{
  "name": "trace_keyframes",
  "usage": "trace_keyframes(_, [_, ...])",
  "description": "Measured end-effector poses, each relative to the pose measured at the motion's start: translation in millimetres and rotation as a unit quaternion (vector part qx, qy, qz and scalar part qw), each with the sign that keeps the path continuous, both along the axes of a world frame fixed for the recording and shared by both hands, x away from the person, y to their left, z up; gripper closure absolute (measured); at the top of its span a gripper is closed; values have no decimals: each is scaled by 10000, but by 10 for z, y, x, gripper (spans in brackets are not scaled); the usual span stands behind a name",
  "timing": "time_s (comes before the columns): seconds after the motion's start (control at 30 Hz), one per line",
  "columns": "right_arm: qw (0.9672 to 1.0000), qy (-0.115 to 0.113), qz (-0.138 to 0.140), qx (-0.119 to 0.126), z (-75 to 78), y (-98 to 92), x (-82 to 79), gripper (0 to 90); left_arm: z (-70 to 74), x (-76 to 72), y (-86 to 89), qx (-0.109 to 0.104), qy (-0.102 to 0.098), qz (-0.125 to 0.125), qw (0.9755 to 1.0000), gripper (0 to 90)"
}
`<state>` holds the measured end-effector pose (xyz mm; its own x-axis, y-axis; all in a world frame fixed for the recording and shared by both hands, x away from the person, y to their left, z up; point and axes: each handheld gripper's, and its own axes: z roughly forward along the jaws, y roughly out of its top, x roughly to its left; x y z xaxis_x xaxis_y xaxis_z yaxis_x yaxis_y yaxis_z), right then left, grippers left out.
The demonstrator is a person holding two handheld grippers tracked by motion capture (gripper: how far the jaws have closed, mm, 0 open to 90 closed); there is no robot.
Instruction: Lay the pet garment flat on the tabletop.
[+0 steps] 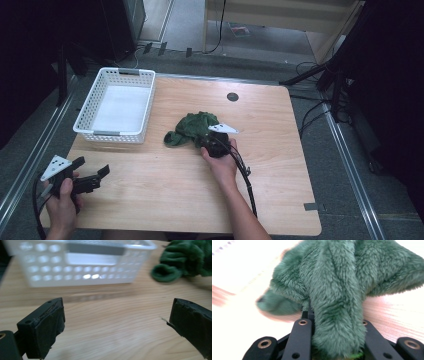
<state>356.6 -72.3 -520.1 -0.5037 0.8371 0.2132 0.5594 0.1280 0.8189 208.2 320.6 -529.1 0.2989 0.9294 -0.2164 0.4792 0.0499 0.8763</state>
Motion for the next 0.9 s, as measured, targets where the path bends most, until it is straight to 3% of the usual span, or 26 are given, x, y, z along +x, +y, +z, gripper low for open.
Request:
trace_keyframes(0.13, [9995,-193,105,232,246,-72,-197,781,141,46,-298,12,-103,-372,9993,2])
trace_keyframes(0.23, [9986,-325,168,385,402,-122,-366,781,224,91,-528,49,-206,-733,9971,2])
trace_keyframes(0.43, [9977,-280,281,555,523,-180,-718,780,295,178,-933,82,-263,-1219,9922,2])
trace_keyframes(0.53, [9965,-238,392,692,543,-209,-903,780,337,193,-1088,169,-383,-1339,9901,2])
trace_keyframes(0.63, [9965,-291,485,623,538,-225,-1089,779,380,216,-1229,87,-497,-1529,9869,2])
trace_keyframes(0.73, [9976,-239,422,493,456,-280,-1190,753,340,261,-1330,86,-444,-1601,9861,2])
trace_keyframes(0.83, [9987,-35,241,449,281,-386,-1183,626,203,301,-1421,153,-250,-1761,9839,2])
trace_keyframes(0.9, [9993,55,169,329,191,-450,-1167,450,80,342,-1498,268,-25,-1837,9826,2])
